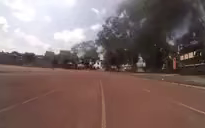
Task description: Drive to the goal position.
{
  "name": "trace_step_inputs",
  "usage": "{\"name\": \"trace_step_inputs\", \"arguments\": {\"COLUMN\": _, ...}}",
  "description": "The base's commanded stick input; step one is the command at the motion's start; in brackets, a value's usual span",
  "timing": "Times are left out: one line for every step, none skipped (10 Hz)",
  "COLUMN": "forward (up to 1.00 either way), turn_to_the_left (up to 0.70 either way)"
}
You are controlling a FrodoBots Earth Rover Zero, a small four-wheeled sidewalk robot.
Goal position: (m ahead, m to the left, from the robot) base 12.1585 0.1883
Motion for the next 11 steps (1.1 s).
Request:
{"name": "trace_step_inputs", "arguments": {"forward": 0.7, "turn_to_the_left": 0.0}}
{"name": "trace_step_inputs", "arguments": {"forward": 0.7, "turn_to_the_left": 0.0}}
{"name": "trace_step_inputs", "arguments": {"forward": 0.7, "turn_to_the_left": 0.0}}
{"name": "trace_step_inputs", "arguments": {"forward": 0.7, "turn_to_the_left": 0.0}}
{"name": "trace_step_inputs", "arguments": {"forward": 0.7, "turn_to_the_left": 0.0}}
{"name": "trace_step_inputs", "arguments": {"forward": 0.7, "turn_to_the_left": 0.0}}
{"name": "trace_step_inputs", "arguments": {"forward": 0.7, "turn_to_the_left": 0.0}}
{"name": "trace_step_inputs", "arguments": {"forward": 0.7, "turn_to_the_left": 0.0}}
{"name": "trace_step_inputs", "arguments": {"forward": 0.7, "turn_to_the_left": 0.0}}
{"name": "trace_step_inputs", "arguments": {"forward": 0.7, "turn_to_the_left": 0.0}}
{"name": "trace_step_inputs", "arguments": {"forward": 0.7, "turn_to_the_left": 0.0}}
